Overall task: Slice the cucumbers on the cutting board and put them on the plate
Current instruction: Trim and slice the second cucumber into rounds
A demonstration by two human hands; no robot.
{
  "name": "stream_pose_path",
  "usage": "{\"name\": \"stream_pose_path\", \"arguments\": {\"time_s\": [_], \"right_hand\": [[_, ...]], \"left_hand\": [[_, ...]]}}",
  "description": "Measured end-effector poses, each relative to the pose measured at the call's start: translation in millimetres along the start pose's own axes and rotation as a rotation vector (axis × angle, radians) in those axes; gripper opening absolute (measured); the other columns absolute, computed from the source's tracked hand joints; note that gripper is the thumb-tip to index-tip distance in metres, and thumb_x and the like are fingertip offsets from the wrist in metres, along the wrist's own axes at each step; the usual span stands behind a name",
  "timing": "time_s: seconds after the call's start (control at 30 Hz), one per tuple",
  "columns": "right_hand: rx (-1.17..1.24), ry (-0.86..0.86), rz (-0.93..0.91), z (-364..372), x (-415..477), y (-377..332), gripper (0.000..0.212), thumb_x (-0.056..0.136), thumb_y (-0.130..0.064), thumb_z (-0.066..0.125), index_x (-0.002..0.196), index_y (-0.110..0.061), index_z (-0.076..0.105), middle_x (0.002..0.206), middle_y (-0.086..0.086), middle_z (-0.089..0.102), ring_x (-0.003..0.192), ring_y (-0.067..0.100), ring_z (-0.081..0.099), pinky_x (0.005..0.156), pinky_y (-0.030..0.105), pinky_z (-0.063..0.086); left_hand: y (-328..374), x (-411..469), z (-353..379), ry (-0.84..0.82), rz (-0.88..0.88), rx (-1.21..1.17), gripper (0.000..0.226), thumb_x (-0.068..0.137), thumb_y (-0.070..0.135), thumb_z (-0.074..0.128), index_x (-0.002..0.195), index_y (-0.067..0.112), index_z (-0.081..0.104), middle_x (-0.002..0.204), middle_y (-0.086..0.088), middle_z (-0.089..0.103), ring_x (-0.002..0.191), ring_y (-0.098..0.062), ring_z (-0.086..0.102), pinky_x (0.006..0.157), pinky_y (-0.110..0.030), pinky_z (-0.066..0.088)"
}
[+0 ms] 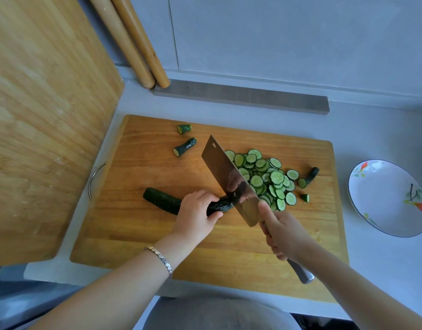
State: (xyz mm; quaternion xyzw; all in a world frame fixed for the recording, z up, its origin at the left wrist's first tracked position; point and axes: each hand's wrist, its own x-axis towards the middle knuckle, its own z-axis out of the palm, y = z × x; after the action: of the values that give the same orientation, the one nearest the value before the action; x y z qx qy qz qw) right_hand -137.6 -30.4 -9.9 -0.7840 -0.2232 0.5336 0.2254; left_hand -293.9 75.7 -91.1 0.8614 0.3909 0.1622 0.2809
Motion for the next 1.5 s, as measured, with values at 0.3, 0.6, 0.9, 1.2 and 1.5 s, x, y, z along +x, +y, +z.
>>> {"name": "stream_pose_path", "arguments": {"time_s": [0.3, 0.6, 0.9, 1.2, 1.5], "right_hand": [[-0.05, -0.022, 0.025, 8, 15, -1, 0.055, 0.091, -0.061, 0.03, 0.061, -0.015, 0.035, 0.043, -0.004, 0.03, 0.033, 0.011, 0.024, 0.037, 0.017, 0.024], [0.089, 0.017, 0.027, 21, 22, 6, 0.055, 0.093, -0.06, 0.031, 0.06, -0.016, 0.034, 0.042, -0.006, 0.029, 0.036, 0.012, 0.025, 0.04, 0.019, 0.026], [0.042, 0.002, -0.009, 3, 2, 3, 0.054, 0.091, -0.059, 0.032, 0.06, -0.014, 0.036, 0.042, -0.004, 0.03, 0.034, 0.011, 0.025, 0.039, 0.018, 0.024], [-0.093, 0.043, -0.021, 19, 16, 5, 0.053, 0.091, -0.061, 0.031, 0.063, -0.016, 0.033, 0.045, -0.004, 0.029, 0.037, 0.011, 0.025, 0.039, 0.02, 0.023], [0.16, -0.012, 0.03, 14, 12, 8, 0.053, 0.093, -0.058, 0.031, 0.061, -0.015, 0.036, 0.044, -0.004, 0.027, 0.036, 0.012, 0.023, 0.04, 0.02, 0.022]], "left_hand": [[1, 1, -1, 0.0, 0.008, -0.013, 0.028, 0.065, 0.016, 0.082, 0.089, 0.008, 0.069, 0.085, -0.002, 0.066, 0.079, -0.022, 0.061, 0.075, -0.034, 0.047], [0, -1, -1, 0.031, -0.023, 0.025, 0.033, 0.065, 0.023, 0.083, 0.093, 0.013, 0.07, 0.089, 0.001, 0.07, 0.085, -0.019, 0.064, 0.085, -0.035, 0.045], [-1, -1, 0, 0.012, -0.041, 0.0, 0.031, 0.066, 0.021, 0.082, 0.092, 0.011, 0.07, 0.087, 0.0, 0.069, 0.082, -0.02, 0.063, 0.082, -0.042, 0.048], [-1, -1, 4, 0.042, -0.045, 0.014, 0.027, 0.066, 0.02, 0.082, 0.089, 0.013, 0.069, 0.085, 0.003, 0.067, 0.081, -0.018, 0.062, 0.082, -0.03, 0.038], [-2, -2, 4, 0.034, -0.048, -0.013, 0.029, 0.064, 0.019, 0.083, 0.089, 0.011, 0.069, 0.086, 0.001, 0.069, 0.082, -0.02, 0.064, 0.084, -0.035, 0.041]]}}
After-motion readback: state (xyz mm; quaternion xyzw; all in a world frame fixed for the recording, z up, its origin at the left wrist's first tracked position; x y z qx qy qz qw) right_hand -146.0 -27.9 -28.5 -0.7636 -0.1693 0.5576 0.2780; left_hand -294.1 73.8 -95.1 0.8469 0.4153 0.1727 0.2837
